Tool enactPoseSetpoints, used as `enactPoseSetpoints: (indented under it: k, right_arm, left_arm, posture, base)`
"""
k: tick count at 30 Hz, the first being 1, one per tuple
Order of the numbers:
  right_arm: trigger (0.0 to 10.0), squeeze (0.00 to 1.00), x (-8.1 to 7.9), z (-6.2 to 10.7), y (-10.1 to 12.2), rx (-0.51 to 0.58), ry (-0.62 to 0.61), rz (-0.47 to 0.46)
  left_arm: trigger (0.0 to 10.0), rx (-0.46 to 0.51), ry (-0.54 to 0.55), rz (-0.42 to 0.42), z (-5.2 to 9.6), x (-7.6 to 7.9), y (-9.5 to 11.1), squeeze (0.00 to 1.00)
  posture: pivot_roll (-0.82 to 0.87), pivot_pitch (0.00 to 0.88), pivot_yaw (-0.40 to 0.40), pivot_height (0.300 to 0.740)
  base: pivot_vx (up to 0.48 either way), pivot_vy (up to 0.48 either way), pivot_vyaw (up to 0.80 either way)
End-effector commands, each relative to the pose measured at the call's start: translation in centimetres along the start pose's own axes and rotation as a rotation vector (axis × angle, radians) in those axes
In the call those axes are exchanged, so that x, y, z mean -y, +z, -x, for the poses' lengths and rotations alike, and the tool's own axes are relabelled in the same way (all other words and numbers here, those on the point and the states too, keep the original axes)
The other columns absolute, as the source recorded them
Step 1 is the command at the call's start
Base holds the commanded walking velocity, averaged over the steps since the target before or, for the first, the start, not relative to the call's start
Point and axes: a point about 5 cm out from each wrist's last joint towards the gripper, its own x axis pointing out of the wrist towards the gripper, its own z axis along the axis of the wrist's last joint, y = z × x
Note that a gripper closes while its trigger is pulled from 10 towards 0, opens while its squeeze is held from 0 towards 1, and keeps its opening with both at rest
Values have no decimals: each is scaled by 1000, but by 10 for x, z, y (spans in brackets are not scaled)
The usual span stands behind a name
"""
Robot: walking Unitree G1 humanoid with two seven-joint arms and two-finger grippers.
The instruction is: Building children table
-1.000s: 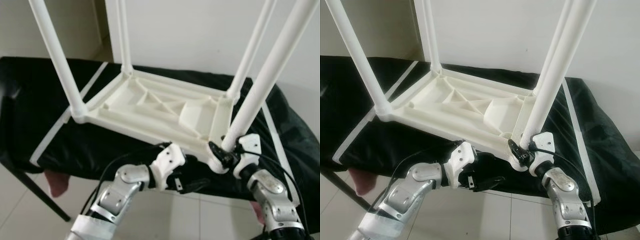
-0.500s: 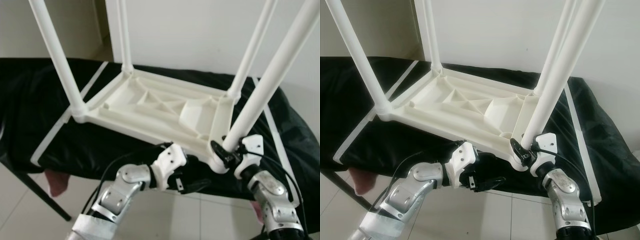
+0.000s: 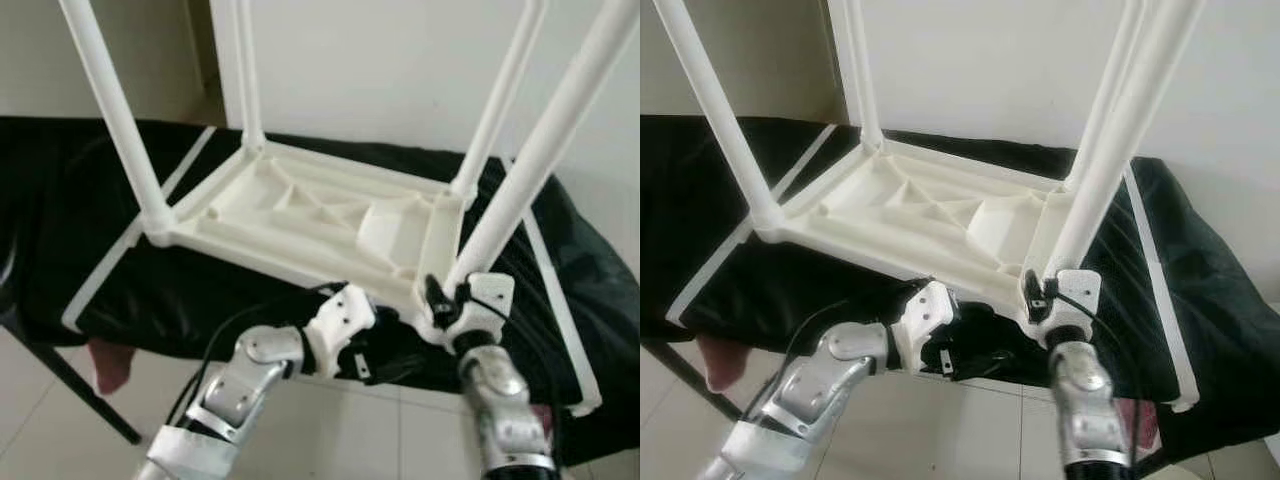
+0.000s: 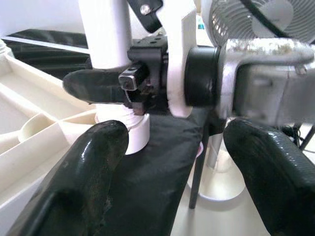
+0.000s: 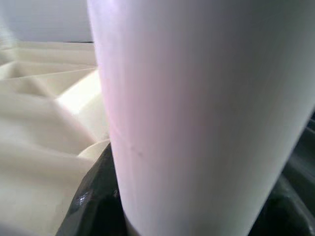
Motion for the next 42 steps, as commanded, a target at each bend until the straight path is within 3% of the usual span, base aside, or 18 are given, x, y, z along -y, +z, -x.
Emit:
enactPoseSetpoints:
  k: [1,4,8,15,16,17,18,29,30,31,32,33,37,42]
  right_arm:
    - [10000,0,15,3,-13,-70,-102,-4]
    - [10000,0,-1,10,-17,-102,-153,-70]
    - [10000,0,-10,12,-16,-94,-129,-68]
    - [10000,0,-7,10,-11,-77,-171,-42]
    - [10000,761,-7,10,-10,-72,-175,-39]
    - [10000,761,-7,10,-10,-72,-175,-39]
    - [10000,1000,-8,9,-8,-68,-165,-41]
    - [10000,1000,0,10,12,31,60,-33]
    - [10000,965,1,10,14,36,98,-31]
    - [10000,353,2,10,16,45,122,-24]
    - [10000,0,4,9,17,48,153,-24]
    - [10000,0,4,9,17,48,153,-24]
    - [10000,0,10,6,25,65,394,30]
    - [10000,0,21,3,24,52,441,69]
  left_arm:
    - [10000,-2,-1,5,0,-1,-1,0]
    - [10000,3,8,15,1,-1,0,0]
    - [10000,5,10,20,1,-1,1,0]
    - [10000,7,2,18,1,0,3,0]
    - [10000,7,4,16,1,0,4,0]
    - [10000,7,4,16,1,0,4,0]
    - [10000,8,6,14,1,-1,4,0]
    - [10000,15,12,14,-1,0,7,0]
    - [10000,15,12,15,-1,0,7,0]
    - [10000,16,12,16,-2,1,7,0]
    - [10000,15,11,16,-2,1,6,0]
    - [10000,15,11,16,-2,1,6,0]
    - [10000,20,7,18,-4,1,7,0]
    - [10000,17,5,15,-4,1,7,0]
  posture:
    - [16,0,-42,740]
    - [20,0,-38,740]
    - [21,0,-27,740]
    - [25,0,-23,740]
    - [24,0,-24,740]
    - [24,0,-24,740]
    - [23,0,-25,740]
    - [9,0,-36,740]
    - [9,0,-36,740]
    - [3,0,-38,740]
    - [3,0,-38,740]
    - [3,0,-38,740]
    - [-4,0,-38,740]
    - [-1,0,-40,740]
  base:
    - [0,0,0]
    - [0,0,0]
    - [0,0,0]
    - [0,0,0]
    - [0,0,0]
    - [0,0,0]
    - [0,0,0]
    - [0,0,0]
    - [0,0,0]
    - [0,0,0]
    - [0,0,0]
    - [0,0,0]
    - [0,0,0]
    - [0,0,0]
